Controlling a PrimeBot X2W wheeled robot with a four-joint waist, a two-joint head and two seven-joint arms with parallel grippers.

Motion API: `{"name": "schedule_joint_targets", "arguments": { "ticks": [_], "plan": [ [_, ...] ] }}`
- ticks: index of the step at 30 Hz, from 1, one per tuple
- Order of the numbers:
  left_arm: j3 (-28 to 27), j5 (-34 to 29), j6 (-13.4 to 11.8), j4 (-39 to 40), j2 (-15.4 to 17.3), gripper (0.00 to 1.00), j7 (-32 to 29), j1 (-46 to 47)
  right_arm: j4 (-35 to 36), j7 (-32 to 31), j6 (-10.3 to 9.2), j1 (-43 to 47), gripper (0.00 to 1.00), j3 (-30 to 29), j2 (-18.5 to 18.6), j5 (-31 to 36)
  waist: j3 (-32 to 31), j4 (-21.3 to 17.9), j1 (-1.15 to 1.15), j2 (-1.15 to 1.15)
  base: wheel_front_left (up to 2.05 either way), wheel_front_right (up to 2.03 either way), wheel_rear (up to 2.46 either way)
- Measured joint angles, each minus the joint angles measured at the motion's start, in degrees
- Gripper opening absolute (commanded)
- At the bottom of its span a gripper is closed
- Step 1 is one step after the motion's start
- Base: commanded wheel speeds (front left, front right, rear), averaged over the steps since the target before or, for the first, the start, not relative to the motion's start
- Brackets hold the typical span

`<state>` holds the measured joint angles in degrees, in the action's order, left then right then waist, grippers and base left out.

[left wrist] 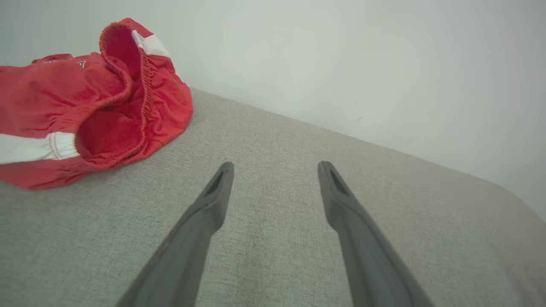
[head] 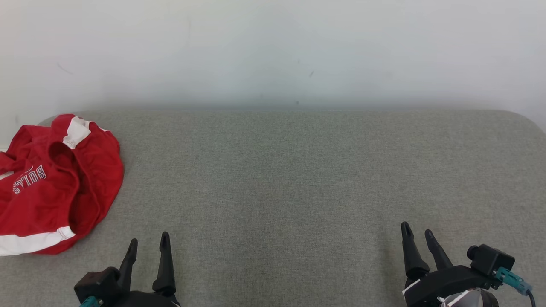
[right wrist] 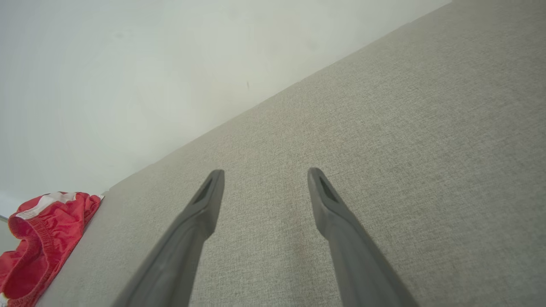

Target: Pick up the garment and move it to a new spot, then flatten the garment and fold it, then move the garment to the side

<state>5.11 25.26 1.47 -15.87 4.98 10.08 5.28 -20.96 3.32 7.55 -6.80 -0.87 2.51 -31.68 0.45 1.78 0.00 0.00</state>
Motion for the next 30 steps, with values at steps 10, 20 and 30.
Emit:
{"name": "schedule_joint_targets", "arguments": {
  "ticks": [10,20,30],
  "plan": [
    [0.5,-5.0,-0.4,0.0,0.6,1.00,1.1,0.0,-0.9,1.1,0.00,0.1,1.00,1.1,0.0,4.4,0.0,0.2,0.00,0.00,0.00,0.00,0.00],
    [0.7,-8.9,-0.2,-0.6,0.8,1.00,2.2,0.0,-1.9,2.9,0.00,0.0,1.00,1.6,0.1,8.6,0.1,0.3,0.00,0.00,0.00,0.00,0.00],
    [-0.2,-10.9,0.6,-2.0,0.3,1.00,3.0,0.0,-1.7,5.0,0.00,-0.1,1.00,2.4,0.2,11.7,0.0,0.5,0.00,0.00,0.00,0.00,0.00]
  ]
}}
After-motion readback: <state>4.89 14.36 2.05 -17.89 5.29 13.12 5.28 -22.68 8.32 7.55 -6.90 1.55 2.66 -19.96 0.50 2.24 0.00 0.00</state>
